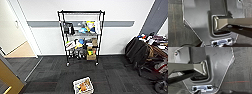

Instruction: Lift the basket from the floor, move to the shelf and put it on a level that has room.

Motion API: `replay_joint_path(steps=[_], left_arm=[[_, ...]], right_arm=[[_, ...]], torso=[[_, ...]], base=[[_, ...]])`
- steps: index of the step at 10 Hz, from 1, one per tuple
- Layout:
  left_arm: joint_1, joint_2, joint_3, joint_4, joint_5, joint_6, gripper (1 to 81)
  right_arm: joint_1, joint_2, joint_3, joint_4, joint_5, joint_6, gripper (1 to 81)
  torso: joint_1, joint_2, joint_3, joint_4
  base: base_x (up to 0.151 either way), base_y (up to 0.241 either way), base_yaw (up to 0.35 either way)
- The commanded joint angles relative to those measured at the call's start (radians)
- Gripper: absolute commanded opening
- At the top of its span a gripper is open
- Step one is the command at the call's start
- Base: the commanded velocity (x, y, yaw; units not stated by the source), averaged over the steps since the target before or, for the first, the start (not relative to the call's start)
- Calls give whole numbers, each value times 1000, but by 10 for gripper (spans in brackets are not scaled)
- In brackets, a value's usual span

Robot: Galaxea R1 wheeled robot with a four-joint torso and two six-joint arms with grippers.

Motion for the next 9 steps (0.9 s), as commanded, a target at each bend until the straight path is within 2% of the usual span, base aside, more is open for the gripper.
replay_joint_path(steps=[1, 9], left_arm=[[-18, 0, 5, 5, 63, 0, 811], [-16, 2, 7, 5, 63, 0, 811]], right_arm=[[18, -11, -13, -2, -58, -2, 811], [17, -12, -22, -2, -58, -2, 811]], torso=[[0, 0, 0, 0], [1, 1, 0, 0]], base=[[105, 0, 0], [118, 0, 0]])
